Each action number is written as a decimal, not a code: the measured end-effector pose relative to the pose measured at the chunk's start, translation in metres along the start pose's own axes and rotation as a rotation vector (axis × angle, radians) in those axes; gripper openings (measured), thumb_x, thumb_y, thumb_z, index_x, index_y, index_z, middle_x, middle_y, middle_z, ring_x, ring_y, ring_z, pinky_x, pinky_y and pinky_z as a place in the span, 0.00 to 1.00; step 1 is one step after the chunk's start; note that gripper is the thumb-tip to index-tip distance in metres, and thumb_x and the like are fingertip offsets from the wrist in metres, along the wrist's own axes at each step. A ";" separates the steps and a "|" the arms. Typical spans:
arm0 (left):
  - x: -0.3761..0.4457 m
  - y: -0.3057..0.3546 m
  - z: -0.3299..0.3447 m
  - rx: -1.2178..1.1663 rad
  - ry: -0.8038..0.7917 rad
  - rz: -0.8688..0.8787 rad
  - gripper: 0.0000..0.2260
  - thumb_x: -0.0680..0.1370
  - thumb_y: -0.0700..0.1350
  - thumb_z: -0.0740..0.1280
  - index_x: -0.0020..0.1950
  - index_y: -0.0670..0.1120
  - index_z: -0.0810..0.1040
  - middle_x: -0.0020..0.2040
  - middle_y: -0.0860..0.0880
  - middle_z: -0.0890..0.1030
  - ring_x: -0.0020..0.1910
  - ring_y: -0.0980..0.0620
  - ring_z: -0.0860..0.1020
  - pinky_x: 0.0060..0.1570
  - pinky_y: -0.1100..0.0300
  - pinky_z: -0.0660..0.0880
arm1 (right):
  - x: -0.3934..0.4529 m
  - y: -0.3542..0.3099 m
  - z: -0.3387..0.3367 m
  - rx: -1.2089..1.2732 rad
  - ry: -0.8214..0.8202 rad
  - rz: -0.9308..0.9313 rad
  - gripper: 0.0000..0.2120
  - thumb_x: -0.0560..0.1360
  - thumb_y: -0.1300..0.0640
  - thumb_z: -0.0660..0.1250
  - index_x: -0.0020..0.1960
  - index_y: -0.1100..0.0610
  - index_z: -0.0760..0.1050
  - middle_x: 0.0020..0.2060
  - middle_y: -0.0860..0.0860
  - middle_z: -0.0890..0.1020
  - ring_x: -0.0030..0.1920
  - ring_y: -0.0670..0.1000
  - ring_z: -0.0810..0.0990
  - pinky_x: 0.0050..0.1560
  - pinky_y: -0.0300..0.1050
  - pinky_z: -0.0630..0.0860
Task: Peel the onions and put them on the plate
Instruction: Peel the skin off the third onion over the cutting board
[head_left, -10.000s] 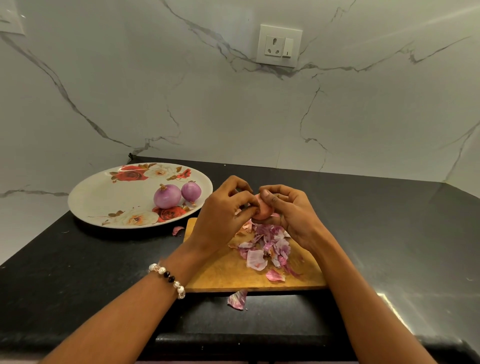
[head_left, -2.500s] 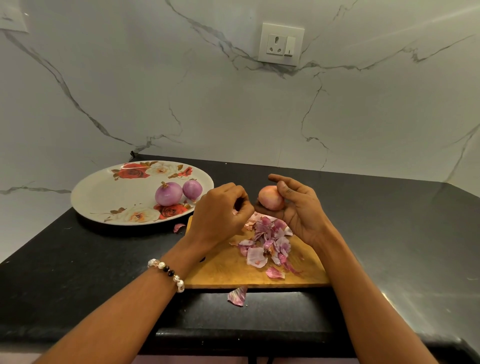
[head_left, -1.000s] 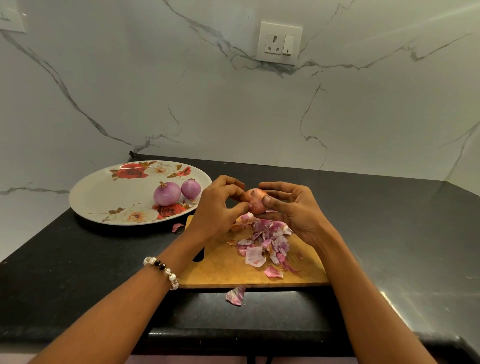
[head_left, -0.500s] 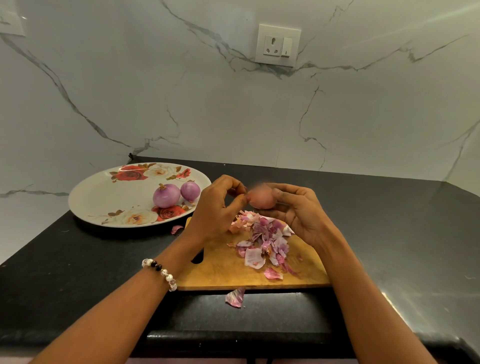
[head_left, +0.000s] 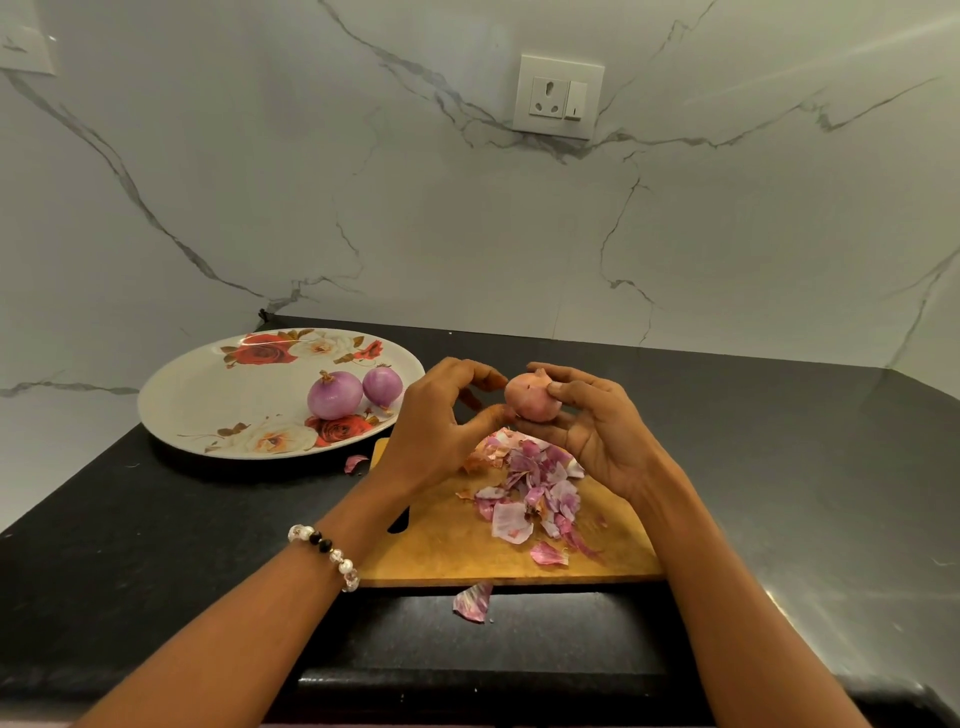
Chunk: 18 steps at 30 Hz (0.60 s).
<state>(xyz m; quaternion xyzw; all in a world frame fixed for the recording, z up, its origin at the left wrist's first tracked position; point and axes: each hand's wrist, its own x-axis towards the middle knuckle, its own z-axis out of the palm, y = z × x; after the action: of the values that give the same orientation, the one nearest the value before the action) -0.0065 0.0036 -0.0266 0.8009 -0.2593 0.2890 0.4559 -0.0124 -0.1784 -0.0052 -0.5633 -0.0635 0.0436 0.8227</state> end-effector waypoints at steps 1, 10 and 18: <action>-0.001 0.000 0.001 -0.007 -0.008 0.018 0.13 0.73 0.48 0.73 0.56 0.47 0.78 0.52 0.52 0.78 0.47 0.57 0.77 0.43 0.73 0.73 | -0.001 0.000 0.000 0.009 -0.009 0.009 0.10 0.79 0.68 0.61 0.59 0.65 0.77 0.61 0.64 0.76 0.55 0.65 0.82 0.41 0.52 0.85; -0.001 0.001 0.002 -0.034 0.075 0.073 0.14 0.71 0.44 0.75 0.54 0.44 0.78 0.52 0.48 0.79 0.45 0.54 0.80 0.43 0.71 0.77 | -0.002 0.002 0.002 -0.050 -0.081 0.051 0.18 0.70 0.60 0.69 0.58 0.68 0.78 0.53 0.65 0.83 0.50 0.62 0.85 0.47 0.52 0.84; -0.002 -0.004 0.003 0.034 0.093 0.069 0.08 0.70 0.43 0.75 0.47 0.42 0.82 0.50 0.47 0.82 0.46 0.55 0.79 0.45 0.72 0.76 | 0.001 0.005 0.000 -0.115 -0.050 0.032 0.20 0.70 0.59 0.70 0.59 0.67 0.77 0.54 0.66 0.82 0.51 0.63 0.85 0.47 0.54 0.84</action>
<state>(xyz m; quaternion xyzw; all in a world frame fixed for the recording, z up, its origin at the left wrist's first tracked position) -0.0039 0.0029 -0.0317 0.7848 -0.2606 0.3457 0.4434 -0.0117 -0.1760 -0.0101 -0.6092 -0.0775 0.0671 0.7864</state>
